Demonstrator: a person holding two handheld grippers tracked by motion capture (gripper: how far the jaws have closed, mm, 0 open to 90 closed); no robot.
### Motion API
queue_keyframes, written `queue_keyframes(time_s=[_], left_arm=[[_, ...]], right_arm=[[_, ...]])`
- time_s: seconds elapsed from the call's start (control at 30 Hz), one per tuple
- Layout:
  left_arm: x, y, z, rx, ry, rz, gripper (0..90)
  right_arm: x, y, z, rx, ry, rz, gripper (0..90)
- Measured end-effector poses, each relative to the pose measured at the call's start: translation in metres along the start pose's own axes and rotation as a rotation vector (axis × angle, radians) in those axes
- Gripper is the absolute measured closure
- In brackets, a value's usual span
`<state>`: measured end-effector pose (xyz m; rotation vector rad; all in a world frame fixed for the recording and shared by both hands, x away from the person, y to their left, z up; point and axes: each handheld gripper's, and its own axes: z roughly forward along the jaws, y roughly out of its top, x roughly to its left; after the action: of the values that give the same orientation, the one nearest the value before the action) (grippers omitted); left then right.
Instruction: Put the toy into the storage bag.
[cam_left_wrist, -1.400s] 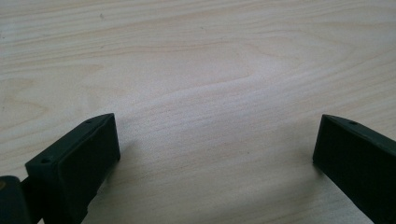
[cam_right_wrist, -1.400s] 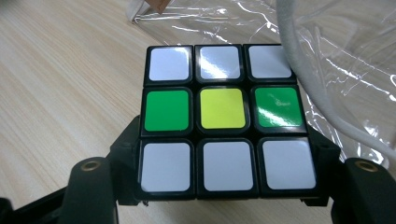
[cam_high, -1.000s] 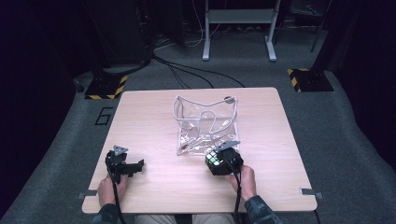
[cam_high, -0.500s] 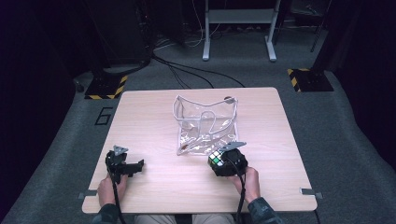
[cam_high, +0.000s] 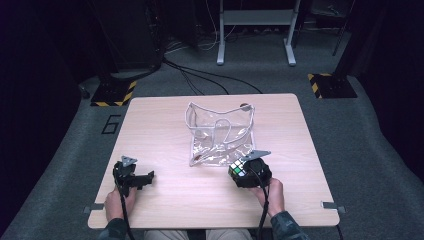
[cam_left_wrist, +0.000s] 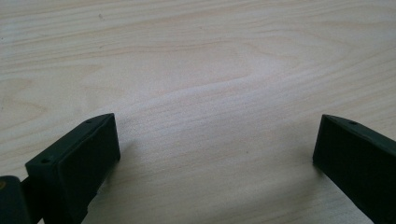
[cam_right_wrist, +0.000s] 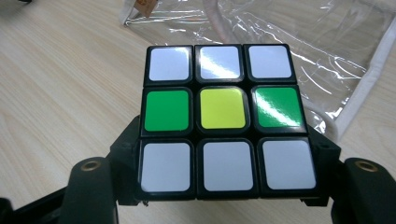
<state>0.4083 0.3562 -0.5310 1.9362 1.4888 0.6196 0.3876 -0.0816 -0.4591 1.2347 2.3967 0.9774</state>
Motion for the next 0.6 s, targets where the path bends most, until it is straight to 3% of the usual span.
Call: queue_keyframes(time_s=[0.6], left_arm=[[0.000, 0.000, 0.000, -0.002, -0.001, -0.004, 0.4]], right_arm=[[-0.015, 0.011, -0.018, -0.028, -0.035, -0.014, 33.2]])
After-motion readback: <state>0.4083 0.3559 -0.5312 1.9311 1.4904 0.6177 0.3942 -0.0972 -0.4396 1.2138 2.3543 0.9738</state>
